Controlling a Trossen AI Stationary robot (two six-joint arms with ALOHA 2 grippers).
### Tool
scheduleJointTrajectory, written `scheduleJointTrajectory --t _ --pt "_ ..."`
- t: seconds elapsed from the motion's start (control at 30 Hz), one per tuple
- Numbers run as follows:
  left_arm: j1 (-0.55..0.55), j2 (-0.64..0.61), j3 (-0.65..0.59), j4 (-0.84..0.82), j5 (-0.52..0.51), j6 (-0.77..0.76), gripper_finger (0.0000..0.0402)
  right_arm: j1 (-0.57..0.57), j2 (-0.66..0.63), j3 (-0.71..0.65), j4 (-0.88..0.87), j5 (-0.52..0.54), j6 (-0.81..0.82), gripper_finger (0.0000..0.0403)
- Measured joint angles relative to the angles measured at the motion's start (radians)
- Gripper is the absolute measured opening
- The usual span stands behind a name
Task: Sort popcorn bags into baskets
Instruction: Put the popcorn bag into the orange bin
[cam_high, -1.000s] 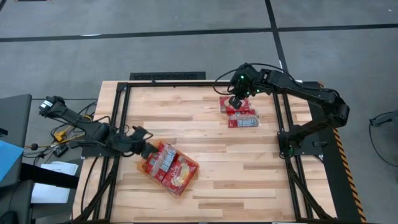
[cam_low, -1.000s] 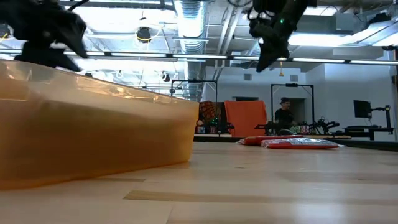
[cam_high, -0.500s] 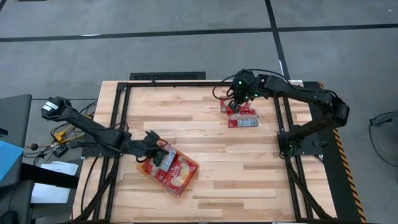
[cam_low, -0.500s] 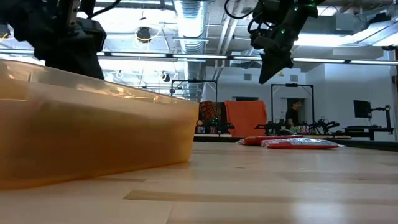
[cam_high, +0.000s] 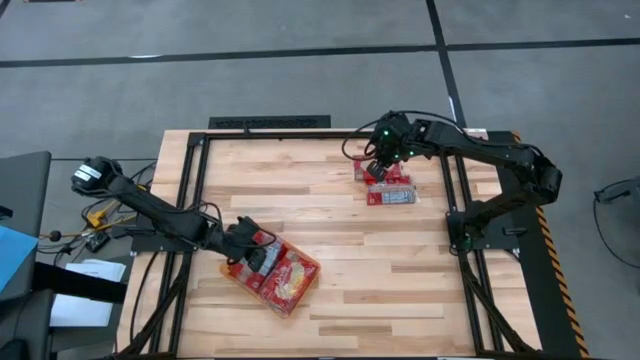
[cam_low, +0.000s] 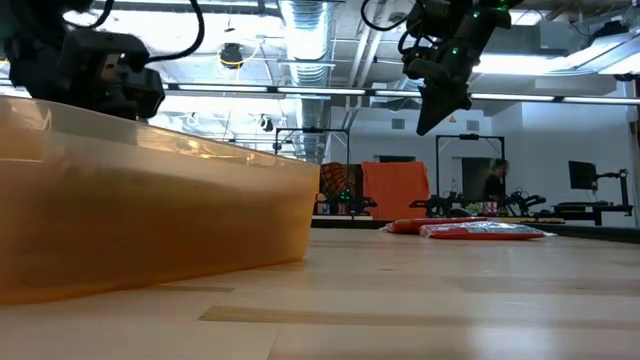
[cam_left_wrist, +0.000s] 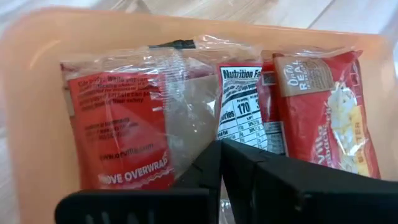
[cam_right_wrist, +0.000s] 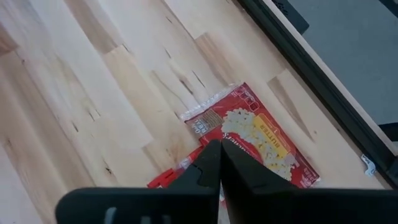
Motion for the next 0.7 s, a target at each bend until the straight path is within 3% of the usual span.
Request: scheduleJointTrajectory --t 0.27,0.43,0.57,0.7 --pt "0.001 -0.002 0.201 -0.312 -0.018 0.031 0.0000 -0.033 -0.001 -0.054 0.024 0.051 0.007 0.0025" --pt "0.002 -0.002 0.328 -0.362 -0.135 0.123 0.0007 -0.110 -0.001 -0.196 0.080 0.127 0.094 0.0010" --pt "0.039 -0.003 0.403 -0.363 -0.247 0.249 0.0042 -0.195 0.000 -0.322 0.220 0.146 0.150 0.0016" --pt "0.153 -0.003 0.434 -0.354 -0.213 0.322 0.0094 -0.263 0.001 -0.411 0.353 0.137 0.197 0.0024"
